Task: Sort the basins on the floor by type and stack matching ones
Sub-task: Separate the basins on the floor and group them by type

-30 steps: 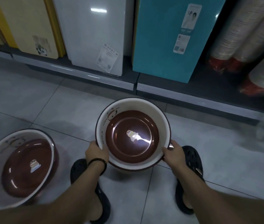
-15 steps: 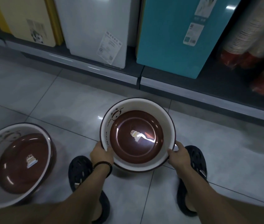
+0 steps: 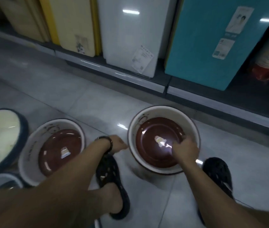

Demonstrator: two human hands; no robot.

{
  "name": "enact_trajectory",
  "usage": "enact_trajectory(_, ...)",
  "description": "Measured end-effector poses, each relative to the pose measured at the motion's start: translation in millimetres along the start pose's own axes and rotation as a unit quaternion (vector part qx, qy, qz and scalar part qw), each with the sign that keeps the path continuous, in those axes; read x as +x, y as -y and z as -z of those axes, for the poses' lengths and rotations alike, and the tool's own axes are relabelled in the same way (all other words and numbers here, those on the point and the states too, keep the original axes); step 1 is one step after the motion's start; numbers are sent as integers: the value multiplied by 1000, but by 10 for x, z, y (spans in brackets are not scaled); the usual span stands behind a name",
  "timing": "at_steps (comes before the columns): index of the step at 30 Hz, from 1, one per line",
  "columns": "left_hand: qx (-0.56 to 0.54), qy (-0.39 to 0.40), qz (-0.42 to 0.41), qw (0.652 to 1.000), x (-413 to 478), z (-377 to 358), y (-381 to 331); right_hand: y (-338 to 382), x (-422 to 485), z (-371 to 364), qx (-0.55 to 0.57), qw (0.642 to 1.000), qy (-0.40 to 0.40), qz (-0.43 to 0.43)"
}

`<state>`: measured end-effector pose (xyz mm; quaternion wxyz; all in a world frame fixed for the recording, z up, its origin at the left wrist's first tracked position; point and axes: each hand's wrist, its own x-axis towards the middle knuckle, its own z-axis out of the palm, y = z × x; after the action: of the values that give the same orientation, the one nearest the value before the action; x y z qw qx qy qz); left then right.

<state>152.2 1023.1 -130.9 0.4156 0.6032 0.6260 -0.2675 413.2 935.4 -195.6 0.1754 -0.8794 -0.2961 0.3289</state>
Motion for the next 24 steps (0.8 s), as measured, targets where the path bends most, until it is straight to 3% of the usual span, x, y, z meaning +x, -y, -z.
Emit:
enact_trajectory(2, -9, -8, -6, 1000, -290, 449, 255, 401, -215, -141, 49, 996, 72, 33)
enact_trajectory(6, 36, -180, -22, 983, -910, 1234, 890, 998, -713, -681, 110, 973, 185, 83)
enact_trajectory(9, 7, -219, 10, 976, -1240, 1364, 1457, 1401, -1316, -955, 153, 934, 309, 90)
enact_trajectory(13, 9, -241, 43, 970, -1213, 967, 2155, 1578, -1766, -1432, 175, 908, 376, 55)
enact_trajectory(19, -74, -173, 104, 977, -491, -162, 2971, 1590, -1827, -2137, 154, 893, 421, -45)
enact_trajectory(24, -28, -150, 118, 981, 71, -787, 3111, 1595, -1632, -2373, 85, 892, 443, -26)
